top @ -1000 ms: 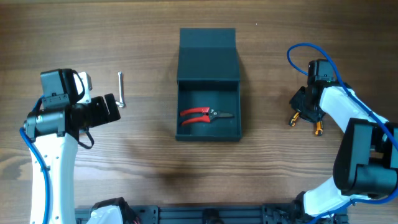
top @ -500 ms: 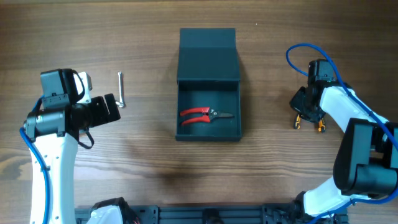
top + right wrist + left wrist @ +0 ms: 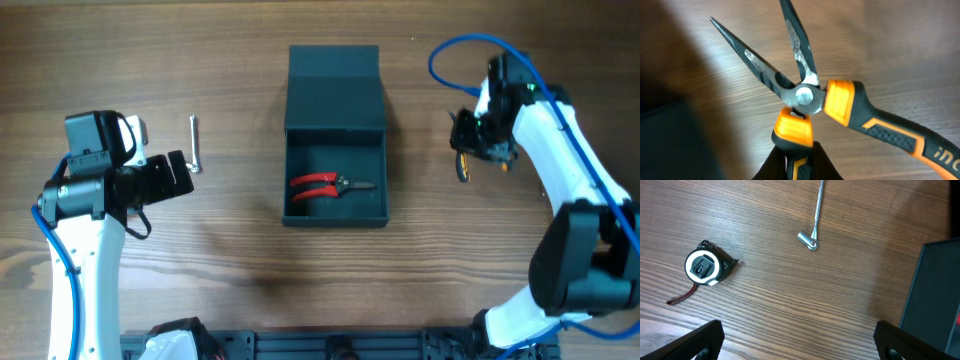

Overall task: Pack container
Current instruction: 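Carry the orange pliers into the box beside the snips, release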

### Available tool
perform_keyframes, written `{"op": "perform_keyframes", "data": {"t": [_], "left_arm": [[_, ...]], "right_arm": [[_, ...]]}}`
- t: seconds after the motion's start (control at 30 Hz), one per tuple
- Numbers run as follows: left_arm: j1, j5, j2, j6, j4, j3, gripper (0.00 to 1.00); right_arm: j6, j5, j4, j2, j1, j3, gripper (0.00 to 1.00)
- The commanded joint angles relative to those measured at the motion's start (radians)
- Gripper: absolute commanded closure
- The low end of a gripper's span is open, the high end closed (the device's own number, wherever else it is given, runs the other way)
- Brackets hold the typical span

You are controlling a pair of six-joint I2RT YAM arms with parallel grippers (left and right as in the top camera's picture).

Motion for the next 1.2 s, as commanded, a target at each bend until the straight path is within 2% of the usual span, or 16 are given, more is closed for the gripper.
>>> {"op": "perform_keyframes", "data": {"t": [0.0, 0.17, 0.37, 0.47, 0.6, 1.17], "left_arm": [[0.006, 0.019, -0.002, 0.016, 0.003, 0.023, 0.00], [0.006, 0.020, -0.002, 0.016, 0.005, 0.023, 0.00], [0.006, 0.032, -0.002, 0.014, 0.006, 0.023, 0.00], [0.006, 0.042, -0.002, 0.013, 0.006, 0.023, 0.00], [0.006, 0.042, -0.002, 0.013, 0.010, 0.023, 0.00], [0.006, 0.042, -0.002, 0.013, 0.004, 0.023, 0.00]], "right_arm": [[-0.193, -0.031, -0.103, -0.093, 0.104, 0.156, 0.96], [-0.518, -0.085, -0.274, -0.115, 0.296, 0.276, 0.96], [-0.741, -0.082, -0.337, -0.115, 0.518, 0.286, 0.96], [-0.787, -0.085, -0.304, -0.113, 0.608, 0.286, 0.96], [-0.779, -0.084, -0.236, -0.110, 0.661, 0.283, 0.96], [-0.730, -0.051, -0.099, 0.119, 0.653, 0.276, 0.96]]}}
